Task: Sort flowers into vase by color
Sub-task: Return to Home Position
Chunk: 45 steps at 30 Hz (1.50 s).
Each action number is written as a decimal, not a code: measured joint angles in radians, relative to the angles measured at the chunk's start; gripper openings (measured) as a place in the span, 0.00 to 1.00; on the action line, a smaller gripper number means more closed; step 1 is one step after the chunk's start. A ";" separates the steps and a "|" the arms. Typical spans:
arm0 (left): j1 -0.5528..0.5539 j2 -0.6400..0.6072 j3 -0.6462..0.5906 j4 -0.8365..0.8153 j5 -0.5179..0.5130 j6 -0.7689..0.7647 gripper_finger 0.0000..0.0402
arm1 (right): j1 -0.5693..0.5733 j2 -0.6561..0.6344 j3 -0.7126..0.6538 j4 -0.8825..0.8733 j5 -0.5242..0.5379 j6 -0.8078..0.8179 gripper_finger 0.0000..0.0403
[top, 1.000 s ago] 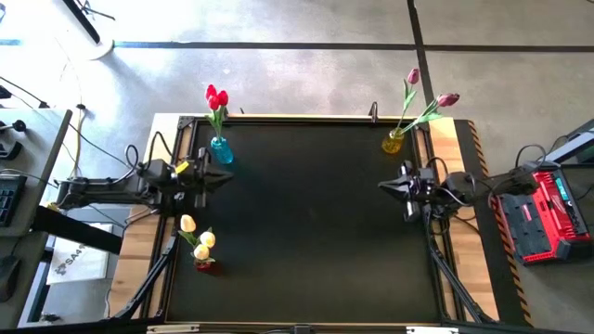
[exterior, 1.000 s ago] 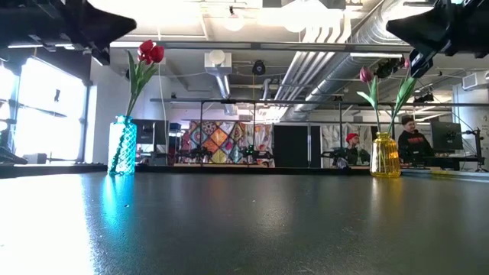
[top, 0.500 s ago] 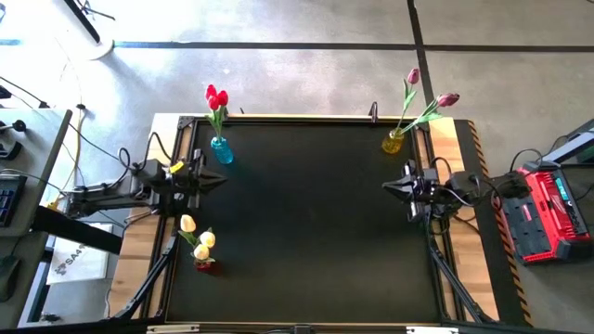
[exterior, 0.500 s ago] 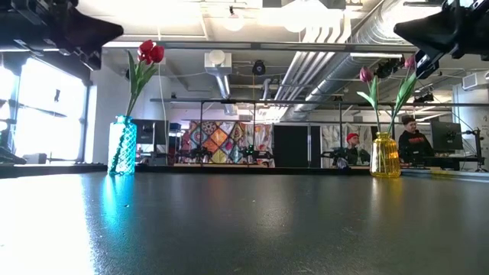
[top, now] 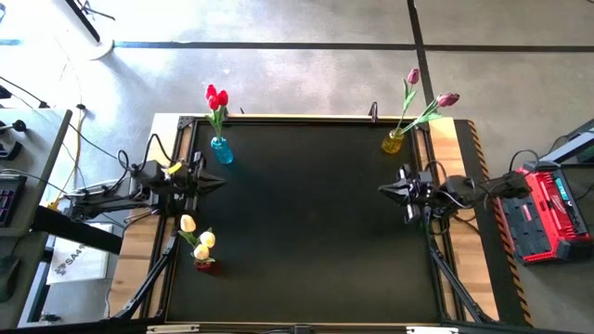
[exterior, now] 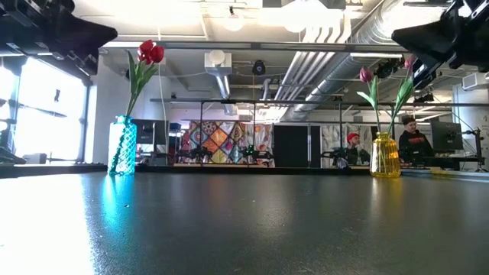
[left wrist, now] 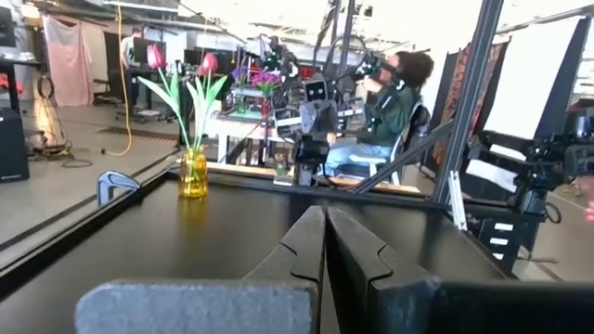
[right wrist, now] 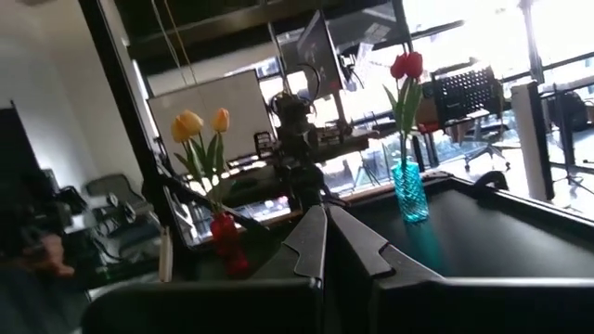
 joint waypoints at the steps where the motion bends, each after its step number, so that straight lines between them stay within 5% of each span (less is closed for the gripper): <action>1: 0.000 0.000 0.000 0.000 0.000 -0.004 0.00 | 0.000 0.000 -0.011 0.015 -0.006 0.007 0.00; 25: -0.009 0.031 0.000 0.028 0.003 -0.026 0.00 | 0.000 0.001 -0.012 -0.033 -0.002 -0.024 0.00; 33: -0.031 0.040 -0.146 0.240 0.011 -0.097 0.00 | 0.000 0.001 -0.012 -0.040 -0.003 -0.014 0.00; 45: -0.031 0.034 -0.143 0.116 -0.029 -0.100 0.00 | 0.000 0.000 -0.012 -0.126 -0.007 0.058 0.00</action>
